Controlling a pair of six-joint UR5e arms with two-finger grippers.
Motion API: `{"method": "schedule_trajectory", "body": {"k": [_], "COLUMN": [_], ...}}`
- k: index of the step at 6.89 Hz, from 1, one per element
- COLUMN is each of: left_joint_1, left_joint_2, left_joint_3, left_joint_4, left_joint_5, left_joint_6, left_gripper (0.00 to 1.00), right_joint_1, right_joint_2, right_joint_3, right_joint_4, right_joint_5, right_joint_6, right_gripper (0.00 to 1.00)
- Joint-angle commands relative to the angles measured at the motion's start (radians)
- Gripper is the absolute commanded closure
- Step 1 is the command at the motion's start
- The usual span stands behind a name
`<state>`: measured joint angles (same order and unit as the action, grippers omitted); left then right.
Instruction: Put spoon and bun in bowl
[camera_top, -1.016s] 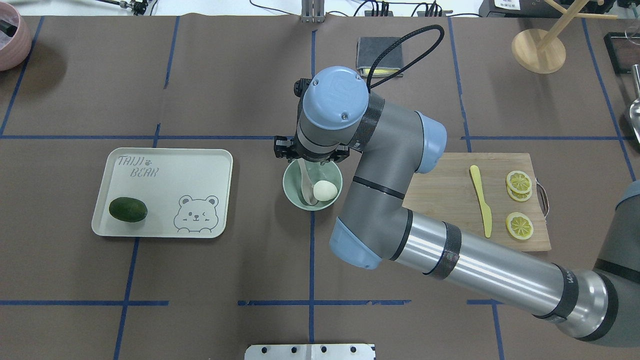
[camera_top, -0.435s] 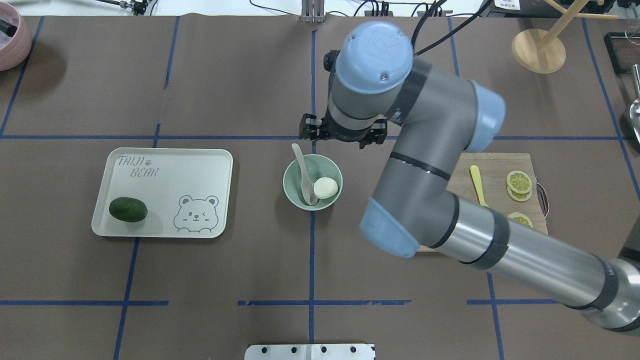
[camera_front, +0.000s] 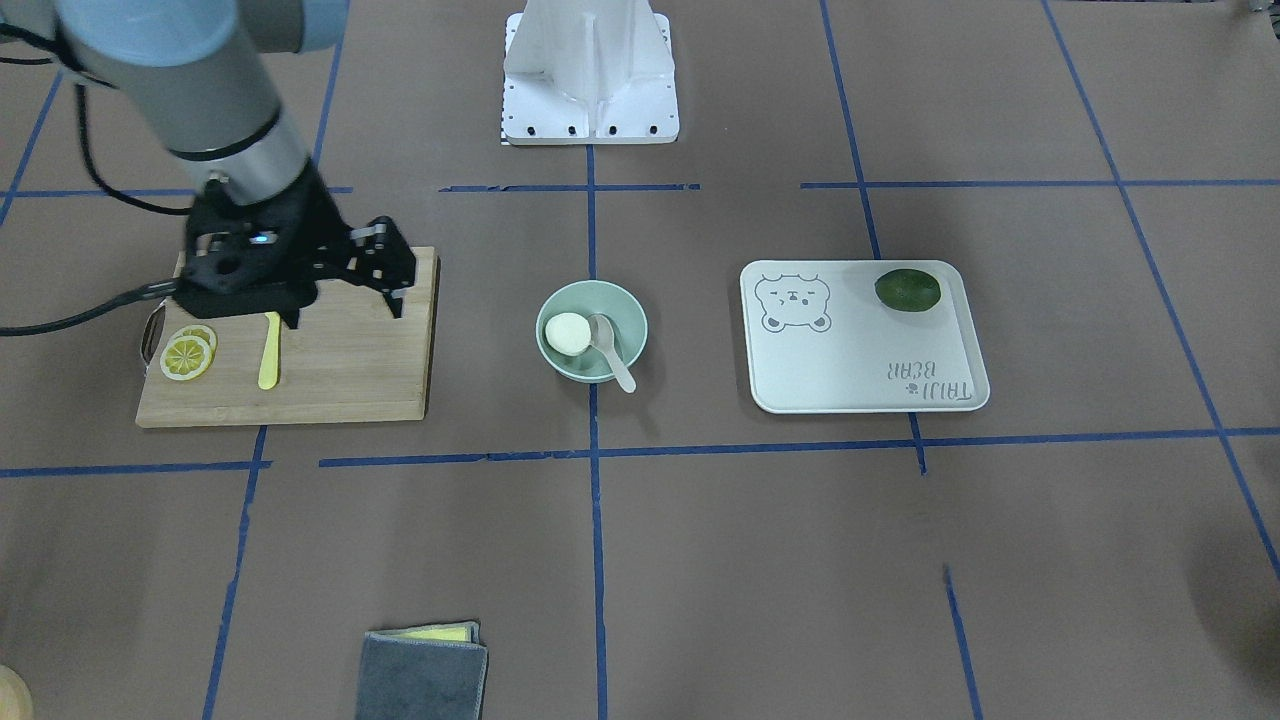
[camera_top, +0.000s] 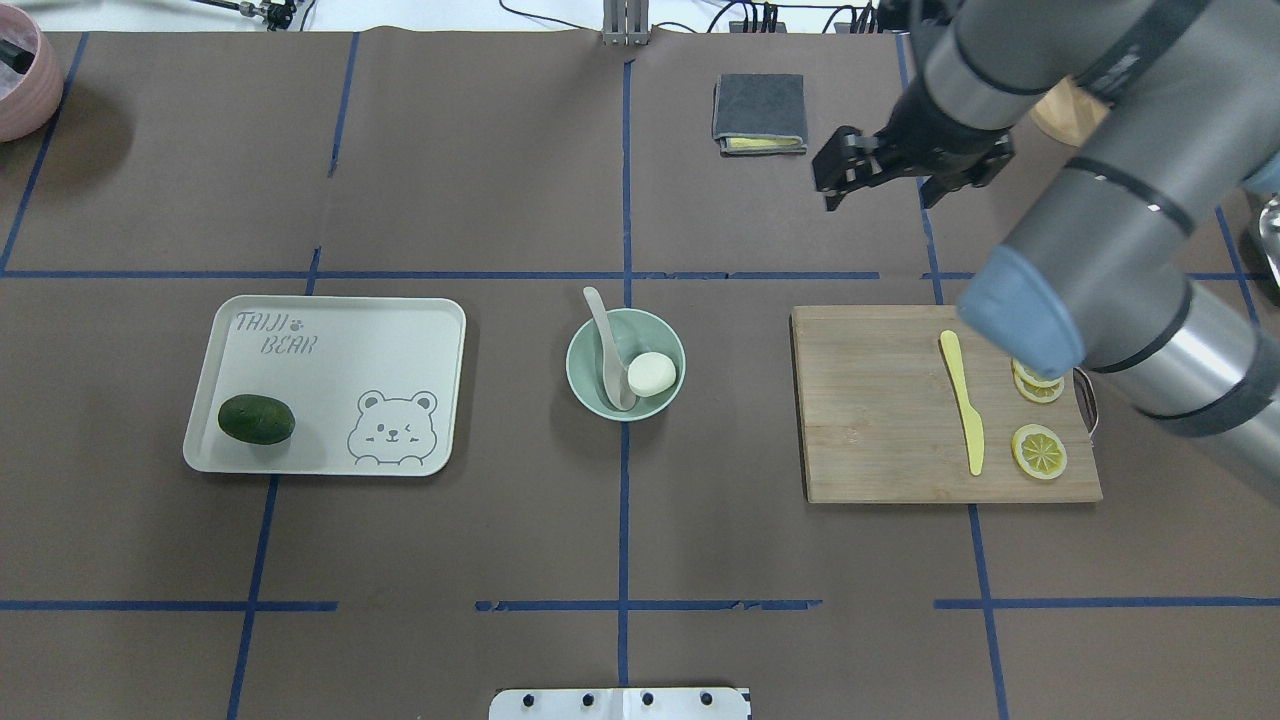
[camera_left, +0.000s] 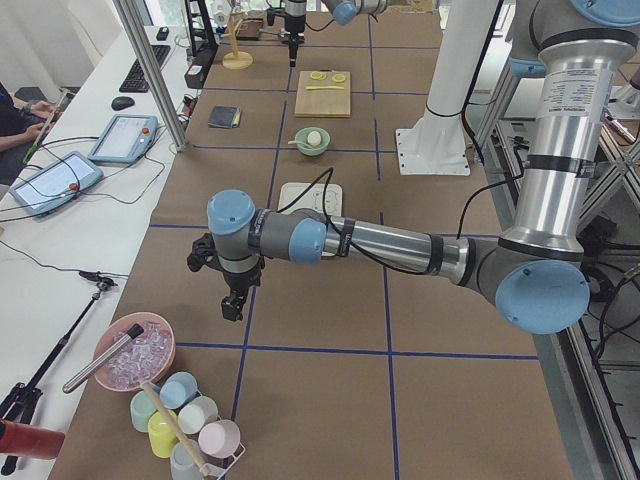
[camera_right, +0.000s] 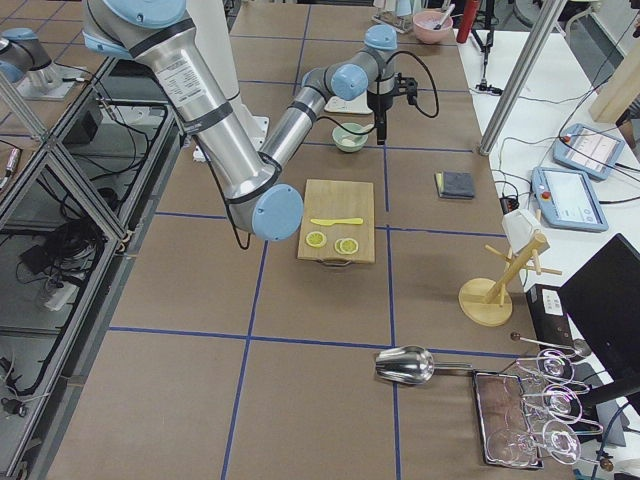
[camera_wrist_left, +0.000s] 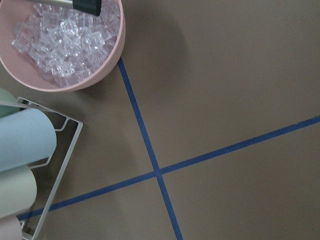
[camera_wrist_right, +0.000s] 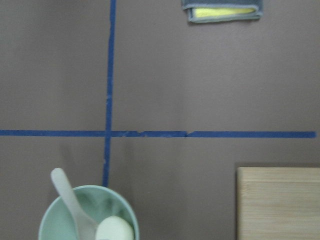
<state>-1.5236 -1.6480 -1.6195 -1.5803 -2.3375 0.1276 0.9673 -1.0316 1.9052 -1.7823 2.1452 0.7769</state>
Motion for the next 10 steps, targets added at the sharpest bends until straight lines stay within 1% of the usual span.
{"method": "schedule_trajectory", "body": {"k": [1,2,4,5,6,7,9,10], "left_joint_1": [-0.016,-0.021,-0.021,-0.021,-0.021,-0.021,-0.021,-0.021], "left_joint_2": [0.079,0.085,0.085,0.085,0.085,0.086,0.093,0.094], "left_joint_3": [-0.002,-0.002,-0.003,-0.003,-0.002,0.001,0.001,0.003], "left_joint_4": [-0.004,-0.004,-0.004,-0.004,-0.004,-0.004,-0.004,-0.004], "left_joint_5": [-0.028,-0.026,-0.028,-0.028,-0.028,-0.028,-0.022,-0.019], "left_joint_6": [0.001,0.000,0.000,0.000,0.001,0.001,0.000,0.000], "left_gripper": [0.00,0.00,0.00,0.00,0.00,0.00,0.00,0.00], "right_joint_1": [0.240,0.327,0.477,0.557,0.618,0.643,0.651,0.650], "right_joint_2": [-0.190,-0.267,-0.368,-0.396,-0.410,-0.424,-0.508,-0.515], "right_joint_3": [0.006,-0.021,-0.107,-0.186,-0.298,-0.345,-0.327,-0.325], "right_joint_4": [-0.003,-0.003,0.001,0.001,0.006,0.006,0.012,0.065], "right_joint_5": [0.146,0.171,0.186,0.218,0.260,0.263,0.234,0.231], "right_joint_6": [-0.343,-0.505,-0.762,-0.909,-1.041,-1.092,-1.079,-1.058], "right_gripper": [0.00,0.00,0.00,0.00,0.00,0.00,0.00,0.00]}}
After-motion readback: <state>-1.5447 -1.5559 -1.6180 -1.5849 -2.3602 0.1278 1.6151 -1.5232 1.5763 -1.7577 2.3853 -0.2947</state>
